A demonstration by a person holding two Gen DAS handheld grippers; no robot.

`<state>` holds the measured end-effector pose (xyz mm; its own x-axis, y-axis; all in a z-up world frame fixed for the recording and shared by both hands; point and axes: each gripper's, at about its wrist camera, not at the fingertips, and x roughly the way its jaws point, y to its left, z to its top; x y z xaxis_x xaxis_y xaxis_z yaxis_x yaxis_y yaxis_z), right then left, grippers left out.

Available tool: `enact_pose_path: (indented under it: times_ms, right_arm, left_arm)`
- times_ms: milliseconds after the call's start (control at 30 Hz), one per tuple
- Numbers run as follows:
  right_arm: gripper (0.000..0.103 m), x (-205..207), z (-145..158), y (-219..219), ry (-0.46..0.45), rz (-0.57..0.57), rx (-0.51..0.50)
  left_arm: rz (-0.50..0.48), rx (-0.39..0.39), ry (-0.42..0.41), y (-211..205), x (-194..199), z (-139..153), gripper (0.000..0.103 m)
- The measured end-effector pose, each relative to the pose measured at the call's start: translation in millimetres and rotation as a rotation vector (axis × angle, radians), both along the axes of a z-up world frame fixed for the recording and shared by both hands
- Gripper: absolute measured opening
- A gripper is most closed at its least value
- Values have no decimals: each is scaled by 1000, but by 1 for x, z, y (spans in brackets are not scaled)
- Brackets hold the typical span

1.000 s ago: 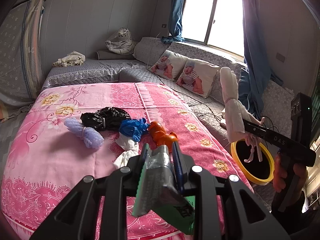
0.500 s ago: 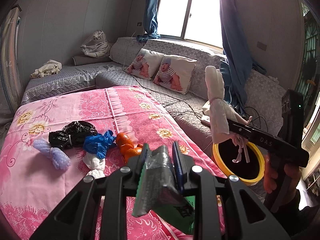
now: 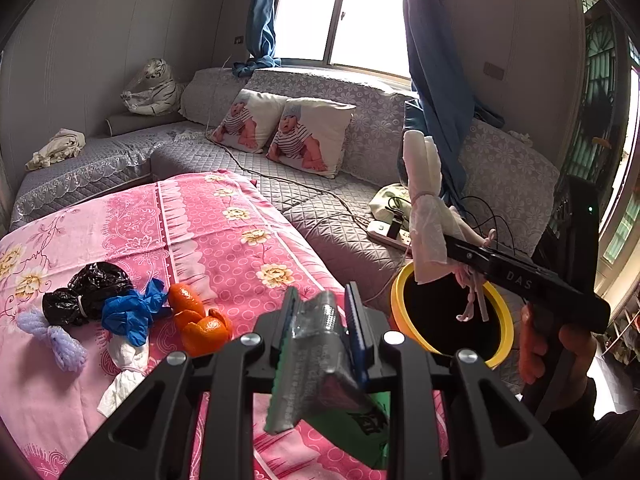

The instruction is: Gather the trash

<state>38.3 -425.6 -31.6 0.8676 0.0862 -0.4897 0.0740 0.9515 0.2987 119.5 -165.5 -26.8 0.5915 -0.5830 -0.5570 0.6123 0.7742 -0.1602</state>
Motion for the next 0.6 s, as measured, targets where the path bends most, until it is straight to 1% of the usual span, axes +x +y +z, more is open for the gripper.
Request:
enact_pose_path:
  times_ms: [367, 600]
  right_arm:
    - [29, -13, -4, -42, 5, -105, -13]
    - [29, -20, -9, -64, 13, -166, -15]
  left_arm:
    - [-77, -1, 8, -43, 9, -3, 23]
    - [-125, -2, 3, -67, 7, -2, 23]
